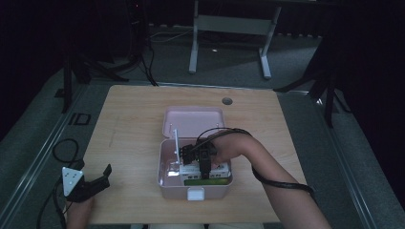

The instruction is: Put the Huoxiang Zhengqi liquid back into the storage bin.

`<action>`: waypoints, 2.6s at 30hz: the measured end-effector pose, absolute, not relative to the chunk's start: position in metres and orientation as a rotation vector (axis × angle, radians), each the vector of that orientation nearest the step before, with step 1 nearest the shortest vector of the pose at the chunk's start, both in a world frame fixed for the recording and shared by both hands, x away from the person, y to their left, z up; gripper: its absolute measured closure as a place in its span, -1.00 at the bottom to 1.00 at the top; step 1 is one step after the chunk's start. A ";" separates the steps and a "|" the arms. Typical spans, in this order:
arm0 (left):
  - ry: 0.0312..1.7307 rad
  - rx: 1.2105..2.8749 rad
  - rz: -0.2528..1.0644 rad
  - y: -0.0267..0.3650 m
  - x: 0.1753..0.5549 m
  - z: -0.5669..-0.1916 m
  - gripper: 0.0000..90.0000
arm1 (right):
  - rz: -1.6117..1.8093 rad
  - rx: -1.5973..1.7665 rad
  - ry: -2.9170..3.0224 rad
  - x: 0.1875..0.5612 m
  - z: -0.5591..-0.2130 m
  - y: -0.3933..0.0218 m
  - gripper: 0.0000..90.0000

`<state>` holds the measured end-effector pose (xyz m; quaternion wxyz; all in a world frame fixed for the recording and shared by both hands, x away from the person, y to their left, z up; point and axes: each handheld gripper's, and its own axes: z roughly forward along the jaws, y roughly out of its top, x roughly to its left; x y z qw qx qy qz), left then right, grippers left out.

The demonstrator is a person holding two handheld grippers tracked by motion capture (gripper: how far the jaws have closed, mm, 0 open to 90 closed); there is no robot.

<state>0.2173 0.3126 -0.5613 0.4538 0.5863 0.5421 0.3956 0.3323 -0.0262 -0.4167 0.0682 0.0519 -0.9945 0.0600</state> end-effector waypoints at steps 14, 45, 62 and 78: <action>1.338 1.450 0.976 0.312 0.217 -0.561 -0.91 | 0.159 0.170 -2.972 0.326 -0.456 -0.026 0.37; 1.339 1.452 0.978 0.312 0.217 -0.561 -0.91 | -0.012 0.066 -3.101 0.339 -0.368 -0.062 0.21; 1.342 1.452 0.981 0.312 0.217 -0.561 -0.91 | -0.092 -0.163 -3.117 0.362 -0.371 -0.130 0.11; 1.340 1.453 0.980 0.312 0.217 -0.561 -0.91 | -0.419 -0.487 -3.132 0.384 -0.409 -0.203 -0.73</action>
